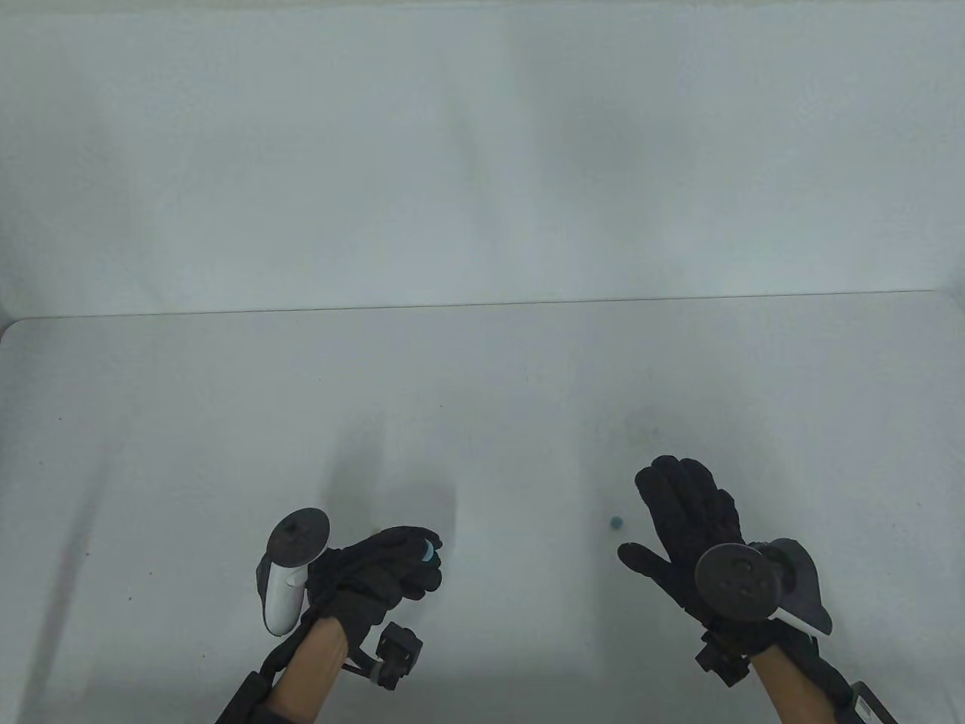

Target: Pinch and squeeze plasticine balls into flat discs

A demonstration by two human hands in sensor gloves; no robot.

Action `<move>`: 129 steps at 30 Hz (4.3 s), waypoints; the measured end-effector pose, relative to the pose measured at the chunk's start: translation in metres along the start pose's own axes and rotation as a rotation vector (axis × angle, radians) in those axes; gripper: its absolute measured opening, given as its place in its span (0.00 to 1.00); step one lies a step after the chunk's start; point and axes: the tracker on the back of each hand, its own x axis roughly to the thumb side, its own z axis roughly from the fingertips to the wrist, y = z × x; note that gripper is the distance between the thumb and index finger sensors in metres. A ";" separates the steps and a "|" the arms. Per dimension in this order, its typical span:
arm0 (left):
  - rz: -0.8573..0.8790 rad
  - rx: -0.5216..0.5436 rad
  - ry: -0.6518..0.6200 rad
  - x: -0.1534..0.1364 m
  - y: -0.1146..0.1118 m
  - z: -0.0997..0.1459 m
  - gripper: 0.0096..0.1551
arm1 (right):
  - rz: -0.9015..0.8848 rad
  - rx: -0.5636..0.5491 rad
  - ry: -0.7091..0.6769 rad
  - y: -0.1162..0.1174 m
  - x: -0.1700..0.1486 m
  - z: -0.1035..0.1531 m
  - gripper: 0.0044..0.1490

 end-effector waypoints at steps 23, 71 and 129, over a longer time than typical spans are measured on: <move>-0.712 -0.006 0.157 -0.006 -0.031 -0.020 0.30 | -0.030 -0.008 -0.015 -0.001 0.000 0.002 0.53; -1.098 0.184 -0.041 0.059 0.002 -0.025 0.32 | -0.025 -0.011 -0.017 -0.003 0.002 0.002 0.54; -0.372 0.086 -0.151 0.059 0.012 -0.015 0.32 | -0.041 -0.047 -0.030 -0.006 0.005 0.004 0.53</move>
